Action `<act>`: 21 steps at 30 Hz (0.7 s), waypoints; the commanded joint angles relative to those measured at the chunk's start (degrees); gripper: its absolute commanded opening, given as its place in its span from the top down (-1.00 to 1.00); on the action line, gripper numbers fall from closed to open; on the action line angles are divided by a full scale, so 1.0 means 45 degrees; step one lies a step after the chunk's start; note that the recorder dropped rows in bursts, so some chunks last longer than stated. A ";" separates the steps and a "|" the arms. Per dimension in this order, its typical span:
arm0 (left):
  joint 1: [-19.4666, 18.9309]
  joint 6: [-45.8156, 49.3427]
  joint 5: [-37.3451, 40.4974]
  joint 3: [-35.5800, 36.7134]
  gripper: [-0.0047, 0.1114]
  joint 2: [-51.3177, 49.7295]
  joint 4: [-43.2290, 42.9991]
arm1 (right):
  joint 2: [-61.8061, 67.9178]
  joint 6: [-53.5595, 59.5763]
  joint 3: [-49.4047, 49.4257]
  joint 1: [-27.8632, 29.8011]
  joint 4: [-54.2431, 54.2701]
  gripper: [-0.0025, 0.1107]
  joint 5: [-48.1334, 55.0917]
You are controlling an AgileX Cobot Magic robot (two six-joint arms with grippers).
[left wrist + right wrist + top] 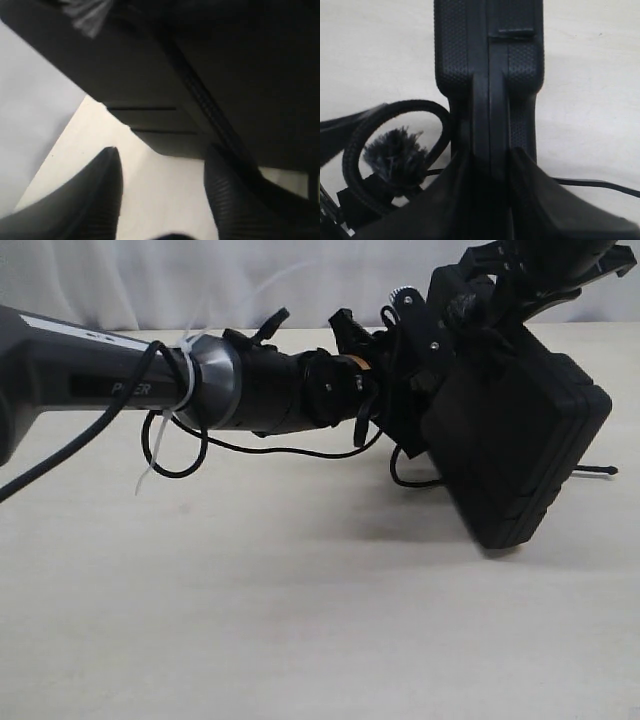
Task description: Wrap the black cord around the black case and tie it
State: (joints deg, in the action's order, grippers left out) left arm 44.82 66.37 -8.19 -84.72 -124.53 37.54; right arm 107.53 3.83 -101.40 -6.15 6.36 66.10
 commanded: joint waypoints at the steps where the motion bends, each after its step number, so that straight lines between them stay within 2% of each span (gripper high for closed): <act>1: 0.0114 -0.0779 -0.0286 -0.0015 0.46 0.0120 -0.0640 | 0.0156 0.0045 0.0210 -0.0004 0.0053 0.88 0.0261; 4: 0.0114 -0.0867 -0.0641 -0.0015 0.78 0.0120 -0.0640 | 0.0156 0.0045 0.0210 -0.0004 0.0053 0.88 0.0261; 6: 0.0179 -0.0867 -0.0677 -0.0015 0.92 0.0120 -0.0736 | 0.0156 0.0045 0.0210 -0.0004 0.0053 0.88 0.0232; 12: 0.0603 -0.0867 -0.0370 -0.0015 0.92 0.0120 -0.2192 | 0.0156 0.0045 0.0210 -0.0004 0.0053 0.88 0.0207; 17: 0.0752 -0.0819 -0.0588 -0.0015 0.92 0.0120 -0.1838 | 0.0156 0.0045 0.0210 -0.0004 0.0053 0.88 0.0207; 21: 0.0687 -0.0821 0.0184 -0.0015 0.92 0.0120 -0.1890 | 0.0156 0.0045 0.0210 -0.0004 0.0053 0.88 0.0207</act>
State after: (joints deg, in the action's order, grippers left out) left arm 48.08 63.06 -8.97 -84.72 -124.53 28.76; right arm 107.53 3.83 -101.40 -6.15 6.36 65.98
